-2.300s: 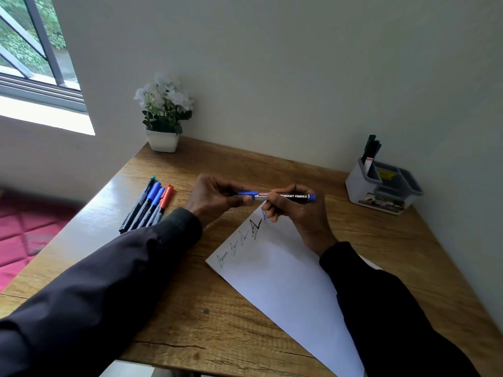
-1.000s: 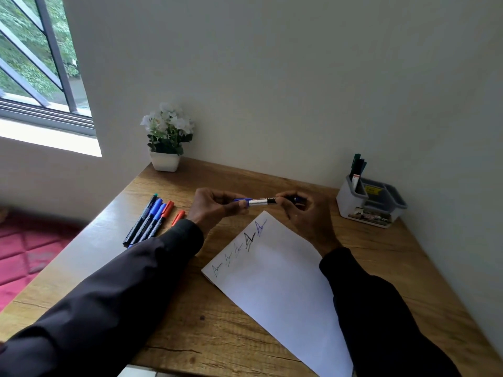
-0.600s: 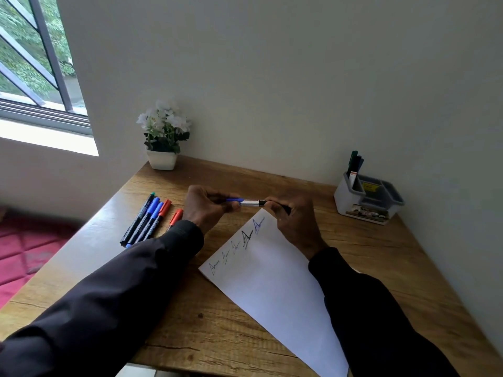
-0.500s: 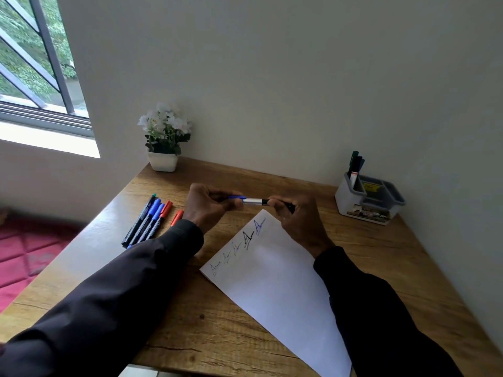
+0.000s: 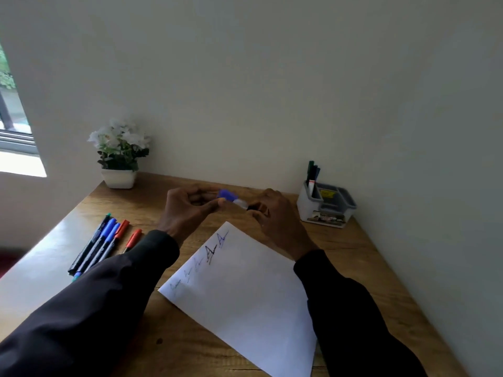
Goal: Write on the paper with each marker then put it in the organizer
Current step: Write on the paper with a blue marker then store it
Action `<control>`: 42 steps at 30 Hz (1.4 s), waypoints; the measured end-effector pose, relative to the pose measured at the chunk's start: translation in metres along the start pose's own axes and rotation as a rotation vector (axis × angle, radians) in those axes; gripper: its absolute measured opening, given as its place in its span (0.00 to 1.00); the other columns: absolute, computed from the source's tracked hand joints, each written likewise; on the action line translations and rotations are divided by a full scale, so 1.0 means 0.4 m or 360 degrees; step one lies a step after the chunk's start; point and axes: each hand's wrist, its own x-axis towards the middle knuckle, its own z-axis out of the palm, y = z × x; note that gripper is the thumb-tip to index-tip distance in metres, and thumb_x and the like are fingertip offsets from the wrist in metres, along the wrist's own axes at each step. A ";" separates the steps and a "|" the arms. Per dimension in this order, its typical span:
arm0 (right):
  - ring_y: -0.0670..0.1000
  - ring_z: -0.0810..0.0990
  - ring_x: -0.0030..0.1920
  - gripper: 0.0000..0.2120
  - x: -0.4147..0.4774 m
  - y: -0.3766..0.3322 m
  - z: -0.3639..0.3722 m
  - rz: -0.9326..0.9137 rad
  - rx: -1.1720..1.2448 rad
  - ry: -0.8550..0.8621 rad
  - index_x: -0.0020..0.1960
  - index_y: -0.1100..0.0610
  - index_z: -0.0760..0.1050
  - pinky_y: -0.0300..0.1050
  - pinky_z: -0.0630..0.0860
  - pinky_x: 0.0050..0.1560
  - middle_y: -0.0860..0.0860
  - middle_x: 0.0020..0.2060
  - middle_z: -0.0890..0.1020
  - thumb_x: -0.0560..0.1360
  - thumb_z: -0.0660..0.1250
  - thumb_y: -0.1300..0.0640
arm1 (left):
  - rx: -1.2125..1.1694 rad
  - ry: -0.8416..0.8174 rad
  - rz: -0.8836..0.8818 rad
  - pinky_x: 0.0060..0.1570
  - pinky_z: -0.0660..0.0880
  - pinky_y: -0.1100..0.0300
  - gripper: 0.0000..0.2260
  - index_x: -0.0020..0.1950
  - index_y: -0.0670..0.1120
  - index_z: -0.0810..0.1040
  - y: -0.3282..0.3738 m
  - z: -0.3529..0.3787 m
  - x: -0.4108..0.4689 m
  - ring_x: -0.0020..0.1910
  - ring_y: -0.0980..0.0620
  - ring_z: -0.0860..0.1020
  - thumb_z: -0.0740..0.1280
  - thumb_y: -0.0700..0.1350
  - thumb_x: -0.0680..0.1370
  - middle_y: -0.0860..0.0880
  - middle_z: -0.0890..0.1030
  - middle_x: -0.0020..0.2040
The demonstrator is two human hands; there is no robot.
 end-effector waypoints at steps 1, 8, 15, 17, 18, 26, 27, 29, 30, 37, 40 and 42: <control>0.49 0.75 0.43 0.06 0.000 0.011 -0.011 0.0079 0.0068 0.0036 0.50 0.61 0.84 0.39 0.65 0.43 0.54 0.44 0.81 0.76 0.75 0.59 | 0.0003 -0.0009 0.0010 0.41 0.80 0.68 0.13 0.55 0.42 0.84 0.004 0.005 0.003 0.42 0.54 0.86 0.77 0.37 0.71 0.50 0.87 0.43; 0.36 0.81 0.33 0.04 0.040 0.135 -0.150 0.0664 0.0302 0.0500 0.47 0.62 0.84 0.32 0.77 0.37 0.51 0.37 0.84 0.75 0.76 0.62 | -0.0005 -0.0083 -0.0068 0.40 0.81 0.65 0.09 0.51 0.41 0.84 -0.020 0.010 0.014 0.41 0.50 0.87 0.76 0.36 0.72 0.48 0.87 0.41; 0.51 0.84 0.39 0.08 0.101 0.283 -0.229 0.1097 0.0204 0.0664 0.47 0.63 0.86 0.47 0.83 0.46 0.57 0.41 0.87 0.73 0.78 0.58 | -0.0011 -0.0082 -0.0139 0.40 0.82 0.64 0.08 0.51 0.41 0.84 -0.051 0.004 0.031 0.41 0.48 0.87 0.75 0.35 0.72 0.47 0.87 0.41; 0.50 0.83 0.39 0.09 0.110 0.298 -0.225 0.1118 0.0179 0.0621 0.48 0.64 0.86 0.44 0.80 0.45 0.59 0.43 0.87 0.73 0.78 0.59 | -0.0008 -0.0075 -0.0143 0.39 0.82 0.65 0.08 0.50 0.42 0.84 -0.059 0.003 0.031 0.40 0.49 0.87 0.75 0.35 0.72 0.48 0.87 0.40; 0.51 0.83 0.40 0.10 0.113 0.305 -0.220 0.1133 0.0170 0.0601 0.48 0.64 0.86 0.45 0.81 0.46 0.59 0.43 0.87 0.73 0.79 0.58 | -0.0015 -0.0072 -0.0147 0.39 0.81 0.65 0.08 0.50 0.42 0.84 -0.062 0.003 0.030 0.39 0.49 0.87 0.75 0.35 0.72 0.48 0.87 0.40; 0.42 0.78 0.33 0.12 0.106 0.320 -0.159 0.1253 0.0166 0.0495 0.47 0.64 0.86 0.33 0.70 0.31 0.54 0.39 0.85 0.71 0.81 0.56 | -0.0009 -0.0068 -0.0155 0.42 0.83 0.61 0.10 0.52 0.40 0.84 -0.093 -0.003 0.035 0.40 0.49 0.87 0.75 0.35 0.72 0.47 0.87 0.40; 0.45 0.80 0.34 0.12 0.102 0.324 -0.154 0.1252 0.0171 0.0509 0.47 0.64 0.86 0.34 0.72 0.33 0.55 0.40 0.86 0.71 0.81 0.55 | -0.0002 -0.0067 -0.0151 0.43 0.83 0.60 0.09 0.52 0.40 0.84 -0.094 -0.004 0.035 0.40 0.49 0.87 0.75 0.35 0.72 0.47 0.87 0.40; 0.48 0.81 0.36 0.13 0.097 0.329 -0.151 0.1260 0.0168 0.0526 0.47 0.64 0.86 0.38 0.75 0.38 0.57 0.42 0.87 0.70 0.82 0.55 | -0.0012 -0.0065 -0.0151 0.42 0.83 0.61 0.09 0.52 0.40 0.84 -0.097 -0.005 0.037 0.40 0.49 0.87 0.75 0.35 0.72 0.46 0.87 0.41; 0.48 0.81 0.36 0.12 0.095 0.329 -0.152 0.1254 0.0152 0.0519 0.47 0.64 0.86 0.39 0.75 0.39 0.58 0.43 0.88 0.70 0.81 0.56 | -0.0023 -0.0062 -0.0159 0.41 0.83 0.62 0.10 0.52 0.40 0.84 -0.097 -0.005 0.037 0.40 0.48 0.87 0.75 0.35 0.72 0.46 0.87 0.41; 0.48 0.80 0.41 0.13 0.098 0.322 -0.151 0.1215 0.0112 0.0503 0.52 0.65 0.86 0.39 0.74 0.43 0.59 0.48 0.87 0.72 0.80 0.58 | 0.0026 -0.0068 -0.0153 0.40 0.82 0.64 0.10 0.53 0.41 0.84 -0.096 -0.007 0.034 0.41 0.50 0.87 0.74 0.34 0.73 0.48 0.87 0.42; 0.48 0.80 0.43 0.12 0.101 0.312 -0.153 0.1222 0.0096 0.0520 0.52 0.66 0.85 0.38 0.73 0.43 0.59 0.49 0.87 0.73 0.79 0.60 | 0.0009 -0.0063 -0.0144 0.39 0.82 0.65 0.09 0.52 0.40 0.84 -0.092 -0.006 0.031 0.40 0.50 0.87 0.73 0.34 0.73 0.48 0.87 0.42; 0.48 0.80 0.43 0.11 0.101 0.307 -0.159 0.1230 0.0091 0.0561 0.52 0.66 0.85 0.36 0.73 0.42 0.59 0.49 0.87 0.73 0.79 0.61 | 0.0003 -0.0058 -0.0142 0.39 0.82 0.65 0.09 0.52 0.39 0.84 -0.091 -0.006 0.031 0.40 0.50 0.87 0.74 0.34 0.73 0.48 0.87 0.41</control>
